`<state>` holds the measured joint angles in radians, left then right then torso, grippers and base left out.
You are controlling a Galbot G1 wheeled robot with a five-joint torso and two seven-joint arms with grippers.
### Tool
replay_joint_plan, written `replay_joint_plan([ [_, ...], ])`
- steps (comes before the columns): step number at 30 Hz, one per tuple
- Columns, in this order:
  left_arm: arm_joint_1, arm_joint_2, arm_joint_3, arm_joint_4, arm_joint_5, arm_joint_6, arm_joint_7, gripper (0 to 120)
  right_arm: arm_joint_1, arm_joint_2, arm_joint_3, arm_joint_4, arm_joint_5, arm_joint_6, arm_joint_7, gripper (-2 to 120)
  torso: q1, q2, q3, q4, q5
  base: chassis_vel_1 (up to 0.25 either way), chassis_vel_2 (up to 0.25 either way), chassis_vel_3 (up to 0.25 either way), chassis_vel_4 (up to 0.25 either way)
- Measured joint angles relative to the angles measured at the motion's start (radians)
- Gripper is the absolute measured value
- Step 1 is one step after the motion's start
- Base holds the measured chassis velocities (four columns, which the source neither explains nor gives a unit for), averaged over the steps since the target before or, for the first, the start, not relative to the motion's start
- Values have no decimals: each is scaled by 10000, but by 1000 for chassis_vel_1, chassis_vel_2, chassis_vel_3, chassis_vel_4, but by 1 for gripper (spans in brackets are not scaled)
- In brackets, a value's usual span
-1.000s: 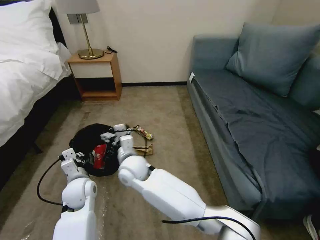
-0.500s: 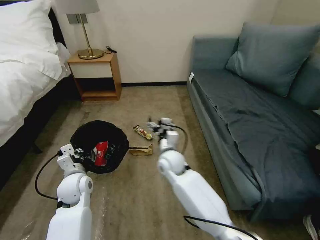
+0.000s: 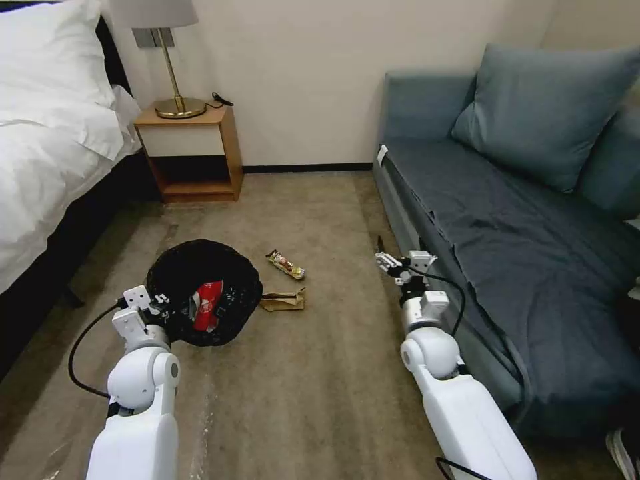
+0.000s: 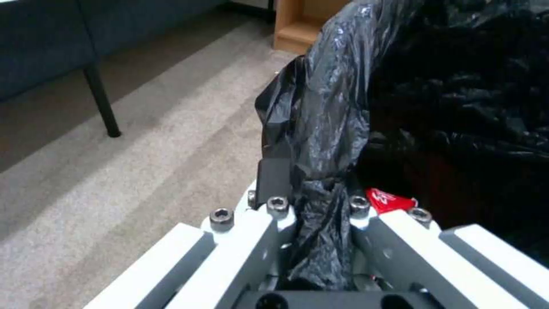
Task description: Pick up the trash bin, then pick up the garbage on the floor and place it into the trash bin.
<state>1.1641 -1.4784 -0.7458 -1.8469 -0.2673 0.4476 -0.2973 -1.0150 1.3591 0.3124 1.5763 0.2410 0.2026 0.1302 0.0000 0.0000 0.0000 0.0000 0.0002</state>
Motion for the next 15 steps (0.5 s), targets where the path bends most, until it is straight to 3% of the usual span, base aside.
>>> replay_joint_plan([
  [5, -26, 5, -41, 58, 1, 0, -15, 2, -273, 82, 126, -523, -104, 862, -824, 100, 0, 0, 0, 0, 0, 0, 0, 0, 0],
  [15, 150, -38, -67, -58, 22, -39, -35, 2, -396, 220, 168, -834, -373, 1415, -1129, 100, 0, 0, 0, 0, -2, 0, 0, 0, 0],
])
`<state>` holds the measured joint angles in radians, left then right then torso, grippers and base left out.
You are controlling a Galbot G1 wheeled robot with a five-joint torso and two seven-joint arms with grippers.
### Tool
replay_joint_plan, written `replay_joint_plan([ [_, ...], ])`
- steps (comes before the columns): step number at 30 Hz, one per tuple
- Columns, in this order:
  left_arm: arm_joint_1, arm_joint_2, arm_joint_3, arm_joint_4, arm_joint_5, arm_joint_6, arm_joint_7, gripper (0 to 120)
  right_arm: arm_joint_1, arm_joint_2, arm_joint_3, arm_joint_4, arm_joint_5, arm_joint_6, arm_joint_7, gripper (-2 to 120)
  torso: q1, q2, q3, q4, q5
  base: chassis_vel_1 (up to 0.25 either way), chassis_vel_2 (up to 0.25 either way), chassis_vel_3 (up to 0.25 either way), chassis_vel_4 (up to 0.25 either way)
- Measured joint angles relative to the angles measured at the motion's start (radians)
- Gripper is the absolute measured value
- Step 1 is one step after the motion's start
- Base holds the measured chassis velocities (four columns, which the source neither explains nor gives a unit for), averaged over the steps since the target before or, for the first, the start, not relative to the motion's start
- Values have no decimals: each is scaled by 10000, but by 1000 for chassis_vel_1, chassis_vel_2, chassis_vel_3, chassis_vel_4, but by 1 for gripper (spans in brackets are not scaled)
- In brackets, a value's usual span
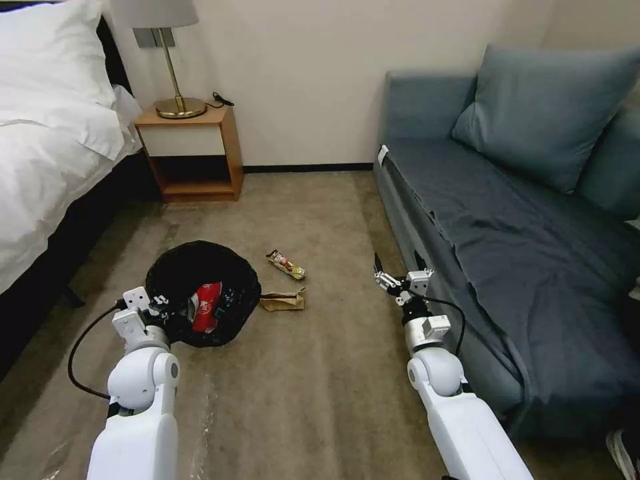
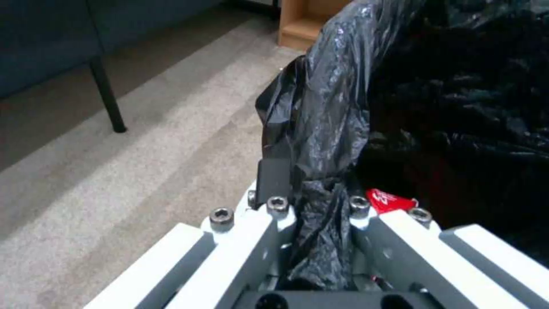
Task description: Pick up the trash bin, then pick up the garbage on the floor and place it into the trash bin.
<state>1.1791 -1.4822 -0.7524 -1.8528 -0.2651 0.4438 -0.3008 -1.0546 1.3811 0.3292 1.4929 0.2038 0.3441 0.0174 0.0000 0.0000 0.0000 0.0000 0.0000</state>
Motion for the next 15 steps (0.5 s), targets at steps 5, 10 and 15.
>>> replay_joint_plan([
  [5, 143, 24, -34, -138, -3, -20, -6, 2, -71, 34, 56, 19, -104, 13, -16, 100, 0, 0, 0, 0, 0, 0, 0, 0, 0],
  [10, 263, 54, -73, -202, -15, -85, -8, 2, -120, 56, 99, 63, -140, 5, 9, 100, 0, -1, 0, -1, 0, 0, 0, 0, 0],
  [15, 309, 62, -142, -239, -39, -125, -8, 2, -164, 50, 138, 78, -167, -17, 25, 100, 0, 0, 0, 0, 0, 0, 0, 0, 0],
])
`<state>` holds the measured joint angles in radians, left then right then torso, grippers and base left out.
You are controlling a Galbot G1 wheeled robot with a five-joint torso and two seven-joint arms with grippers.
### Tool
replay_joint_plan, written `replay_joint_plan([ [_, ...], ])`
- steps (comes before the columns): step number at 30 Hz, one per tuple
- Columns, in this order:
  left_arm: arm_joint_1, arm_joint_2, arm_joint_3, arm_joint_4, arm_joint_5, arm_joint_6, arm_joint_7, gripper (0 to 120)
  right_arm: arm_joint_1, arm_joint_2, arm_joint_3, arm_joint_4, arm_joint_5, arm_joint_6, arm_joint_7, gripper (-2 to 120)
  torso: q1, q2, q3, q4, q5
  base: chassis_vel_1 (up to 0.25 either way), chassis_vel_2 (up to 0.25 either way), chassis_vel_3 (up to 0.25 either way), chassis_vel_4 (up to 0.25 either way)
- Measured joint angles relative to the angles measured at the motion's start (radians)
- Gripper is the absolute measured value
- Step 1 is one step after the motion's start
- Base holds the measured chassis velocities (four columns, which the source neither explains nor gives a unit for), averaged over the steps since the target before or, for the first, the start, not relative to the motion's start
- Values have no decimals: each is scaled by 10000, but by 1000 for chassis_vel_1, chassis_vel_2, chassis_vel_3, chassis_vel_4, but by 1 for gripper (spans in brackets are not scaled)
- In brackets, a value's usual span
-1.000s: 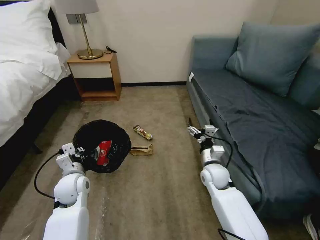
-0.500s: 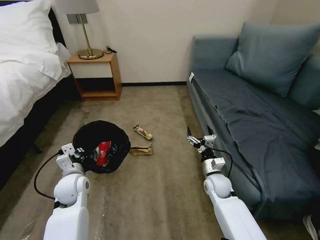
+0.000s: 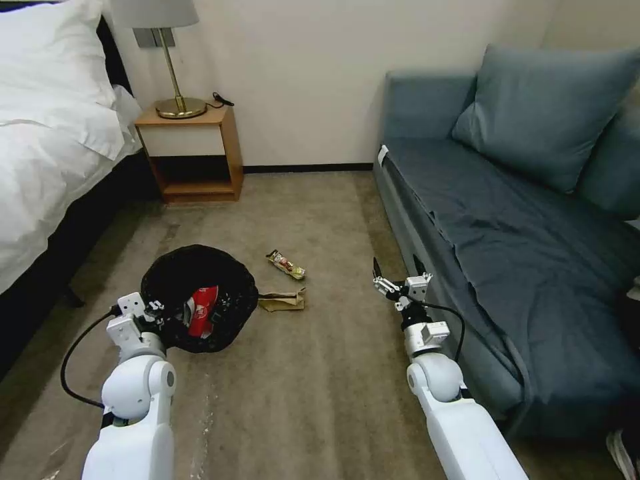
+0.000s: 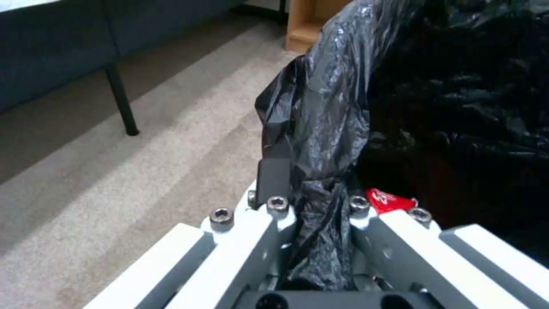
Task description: Pick up the trash bin, then pick up the garbage on the floor and place it into the trash bin.
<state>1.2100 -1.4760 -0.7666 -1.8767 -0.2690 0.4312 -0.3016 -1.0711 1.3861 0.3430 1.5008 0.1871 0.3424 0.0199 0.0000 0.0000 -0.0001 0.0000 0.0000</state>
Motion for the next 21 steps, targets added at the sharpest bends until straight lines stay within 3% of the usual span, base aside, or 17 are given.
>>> replay_joint_plan([
  [21, -74, 25, 39, 7, 103, -53, -177, 2, -84, 122, 155, -316, -245, 187, 58, 100, 0, 0, 0, 0, 0, -8, 9, 9, -7],
])
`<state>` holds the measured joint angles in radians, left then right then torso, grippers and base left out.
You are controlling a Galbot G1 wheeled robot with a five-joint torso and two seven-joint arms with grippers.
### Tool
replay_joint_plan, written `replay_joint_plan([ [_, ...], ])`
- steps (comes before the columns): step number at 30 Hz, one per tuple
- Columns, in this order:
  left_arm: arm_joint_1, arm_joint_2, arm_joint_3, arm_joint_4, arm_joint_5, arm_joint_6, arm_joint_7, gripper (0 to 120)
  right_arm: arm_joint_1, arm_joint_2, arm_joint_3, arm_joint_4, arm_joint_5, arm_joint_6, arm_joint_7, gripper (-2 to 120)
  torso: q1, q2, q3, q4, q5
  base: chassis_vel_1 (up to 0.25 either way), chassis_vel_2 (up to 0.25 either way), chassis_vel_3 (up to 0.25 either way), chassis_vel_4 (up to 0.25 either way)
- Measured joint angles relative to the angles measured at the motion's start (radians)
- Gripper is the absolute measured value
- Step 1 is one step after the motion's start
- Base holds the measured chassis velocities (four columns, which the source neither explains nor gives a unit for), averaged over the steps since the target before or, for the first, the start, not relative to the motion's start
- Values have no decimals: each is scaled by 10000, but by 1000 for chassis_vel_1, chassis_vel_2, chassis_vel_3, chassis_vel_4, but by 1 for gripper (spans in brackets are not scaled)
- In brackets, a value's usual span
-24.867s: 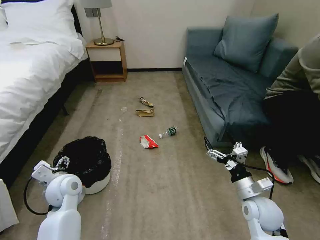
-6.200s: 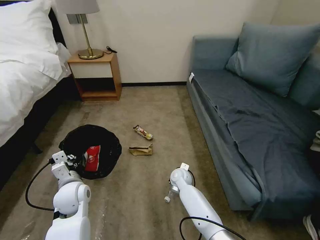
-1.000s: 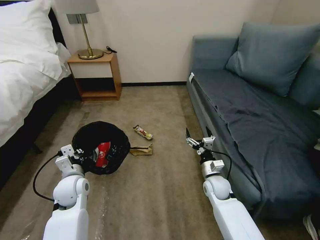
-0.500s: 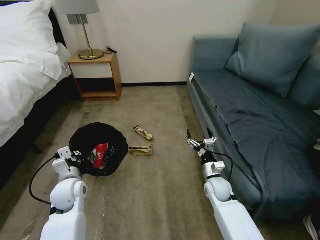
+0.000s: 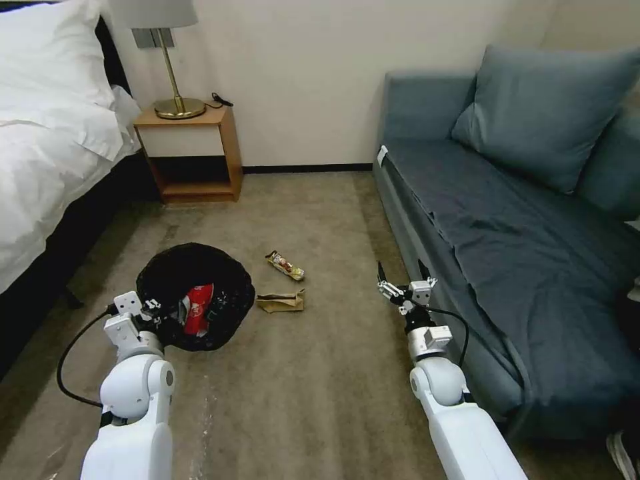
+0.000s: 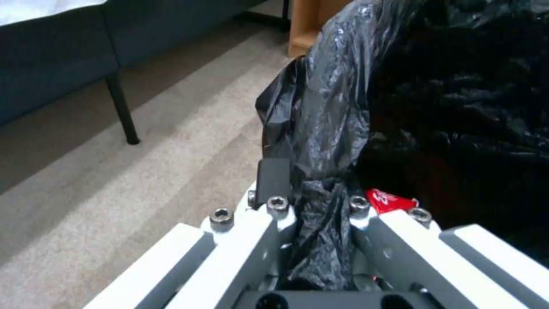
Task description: Pick up the trash bin, then pick up the garbage on the floor and place it into the trash bin.
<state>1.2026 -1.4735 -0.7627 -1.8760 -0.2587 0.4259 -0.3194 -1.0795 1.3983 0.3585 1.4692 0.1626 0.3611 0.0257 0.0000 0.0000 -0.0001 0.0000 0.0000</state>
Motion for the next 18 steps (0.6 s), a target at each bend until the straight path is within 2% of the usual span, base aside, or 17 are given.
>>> replay_joint_plan([
  [18, -69, 9, 11, 92, -8, 0, -14, 2, 77, 23, -100, -119, -15, -12, 3, 100, 0, 0, 1, 1, 1, -83, 92, 84, -81],
])
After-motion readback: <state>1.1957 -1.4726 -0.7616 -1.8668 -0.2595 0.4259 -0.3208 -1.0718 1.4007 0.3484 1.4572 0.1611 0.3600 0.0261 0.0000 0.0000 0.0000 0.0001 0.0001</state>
